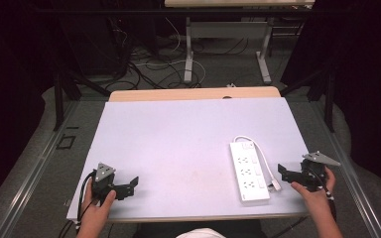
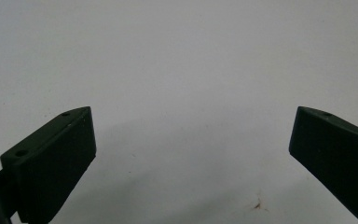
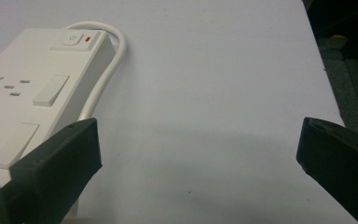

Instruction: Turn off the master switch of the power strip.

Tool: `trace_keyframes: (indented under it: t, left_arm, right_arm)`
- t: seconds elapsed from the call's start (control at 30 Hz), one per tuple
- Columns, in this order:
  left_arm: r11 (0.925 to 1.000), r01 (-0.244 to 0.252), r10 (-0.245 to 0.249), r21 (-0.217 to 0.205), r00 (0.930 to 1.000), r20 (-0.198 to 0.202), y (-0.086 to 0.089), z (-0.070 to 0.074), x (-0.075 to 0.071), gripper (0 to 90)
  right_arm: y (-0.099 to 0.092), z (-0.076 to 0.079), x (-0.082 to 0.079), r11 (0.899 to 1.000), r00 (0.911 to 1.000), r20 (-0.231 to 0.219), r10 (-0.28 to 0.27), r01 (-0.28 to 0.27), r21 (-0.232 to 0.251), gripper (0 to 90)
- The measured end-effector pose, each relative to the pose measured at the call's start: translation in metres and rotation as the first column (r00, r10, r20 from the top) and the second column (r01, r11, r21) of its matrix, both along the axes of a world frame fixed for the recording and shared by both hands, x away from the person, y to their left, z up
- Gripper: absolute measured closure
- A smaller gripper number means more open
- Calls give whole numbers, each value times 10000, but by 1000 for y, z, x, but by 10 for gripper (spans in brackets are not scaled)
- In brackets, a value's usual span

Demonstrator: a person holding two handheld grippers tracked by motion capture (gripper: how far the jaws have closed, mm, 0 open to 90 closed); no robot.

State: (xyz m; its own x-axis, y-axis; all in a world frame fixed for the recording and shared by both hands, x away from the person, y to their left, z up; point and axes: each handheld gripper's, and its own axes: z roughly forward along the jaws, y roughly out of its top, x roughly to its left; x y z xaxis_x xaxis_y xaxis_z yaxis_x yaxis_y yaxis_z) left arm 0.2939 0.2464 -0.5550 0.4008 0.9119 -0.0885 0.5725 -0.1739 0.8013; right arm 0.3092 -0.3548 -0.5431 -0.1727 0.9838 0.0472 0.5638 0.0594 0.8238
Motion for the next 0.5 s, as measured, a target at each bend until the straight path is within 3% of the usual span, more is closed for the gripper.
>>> trace_keyframes:
  t: [0.13,0.27,0.33,0.5]
  left_arm:
    - [9999,91,-91,-63,9999,44,0,2,-2,5]
    - [9997,232,-232,-52,9997,64,-1,3,-4,5]
    - [9996,267,-266,-98,9996,79,-2,3,-5,5]
    - [9993,364,-364,3,9993,30,-3,3,-7,7]
  right_arm:
    - [3,3,-4,9999,9992,387,108,-105,-91,0]
    - [6,7,-5,9996,9991,316,270,-269,-15,0]
    - [11,9,-5,9995,9978,577,322,-323,5,0]
    - [14,12,-6,9981,9973,538,509,-490,-370,0]
